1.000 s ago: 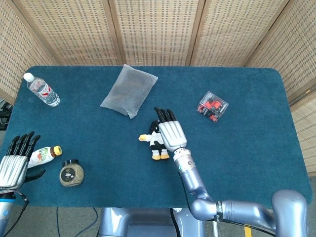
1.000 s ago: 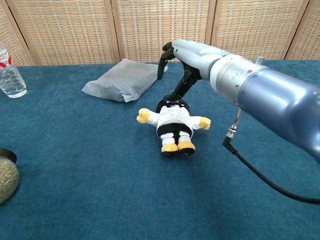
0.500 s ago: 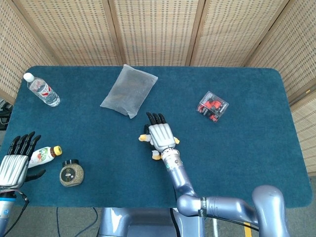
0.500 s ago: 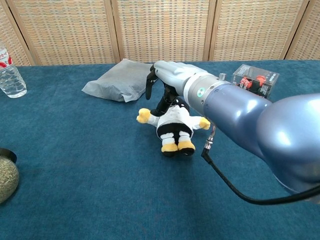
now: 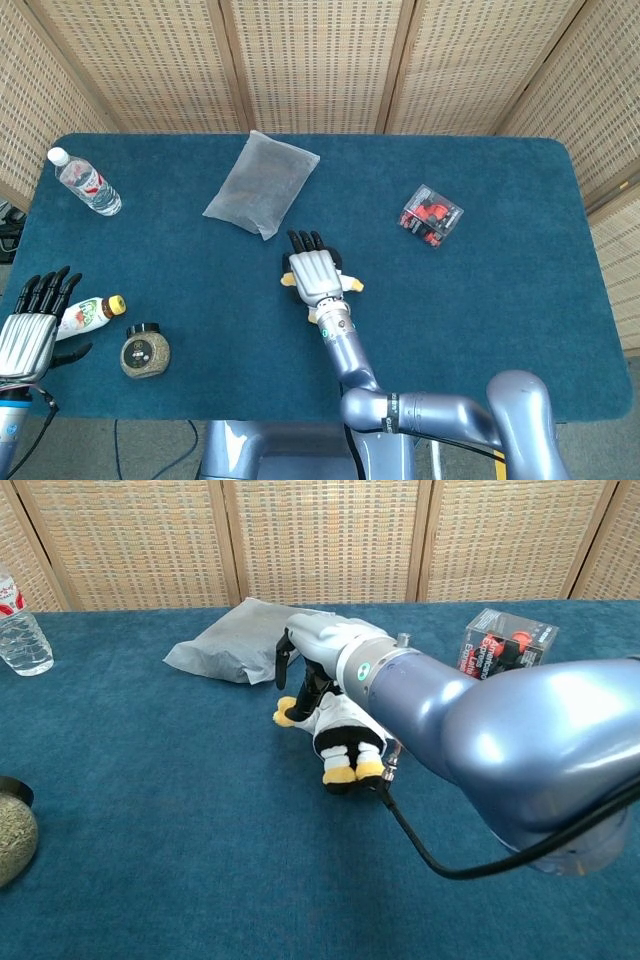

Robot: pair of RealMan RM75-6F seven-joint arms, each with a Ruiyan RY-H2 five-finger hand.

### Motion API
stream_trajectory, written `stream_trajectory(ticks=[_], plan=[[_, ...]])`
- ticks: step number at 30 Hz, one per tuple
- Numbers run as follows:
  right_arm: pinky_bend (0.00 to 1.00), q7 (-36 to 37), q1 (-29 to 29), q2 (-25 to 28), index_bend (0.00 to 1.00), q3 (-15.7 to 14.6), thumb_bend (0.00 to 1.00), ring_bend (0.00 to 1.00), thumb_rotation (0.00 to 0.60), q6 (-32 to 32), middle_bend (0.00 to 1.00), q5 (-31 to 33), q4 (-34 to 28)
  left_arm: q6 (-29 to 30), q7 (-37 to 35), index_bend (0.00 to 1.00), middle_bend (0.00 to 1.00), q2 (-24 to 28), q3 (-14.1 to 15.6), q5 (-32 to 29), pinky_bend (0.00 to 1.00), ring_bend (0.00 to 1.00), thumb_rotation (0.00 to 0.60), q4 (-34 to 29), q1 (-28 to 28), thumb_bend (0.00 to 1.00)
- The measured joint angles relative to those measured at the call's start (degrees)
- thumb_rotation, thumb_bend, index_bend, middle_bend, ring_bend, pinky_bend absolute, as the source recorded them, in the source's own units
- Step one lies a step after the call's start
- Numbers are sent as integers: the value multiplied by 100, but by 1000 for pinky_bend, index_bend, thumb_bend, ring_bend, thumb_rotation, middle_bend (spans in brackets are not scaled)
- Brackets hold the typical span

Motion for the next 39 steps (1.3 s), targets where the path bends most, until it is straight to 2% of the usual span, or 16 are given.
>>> stream_trajectory(ticks=[22,32,39], plan=[[32,282,210,-155,488,-76,441,0,600,-476,127,305,726,-37,52,0,0,-11,7,-26,0,0,600,-3,-25,57],[33,402,305,-272,553,-86,563,0,600,-515,169,241,918,-24,23,0,0,-3,16,-12,0,0,600,-8,-21,56],[33,414,269,-221,563,-96,584,0,600,-420,176,221,878,-47,31,0,0,-7,20,-25,0,0,600,-4,-28,57]])
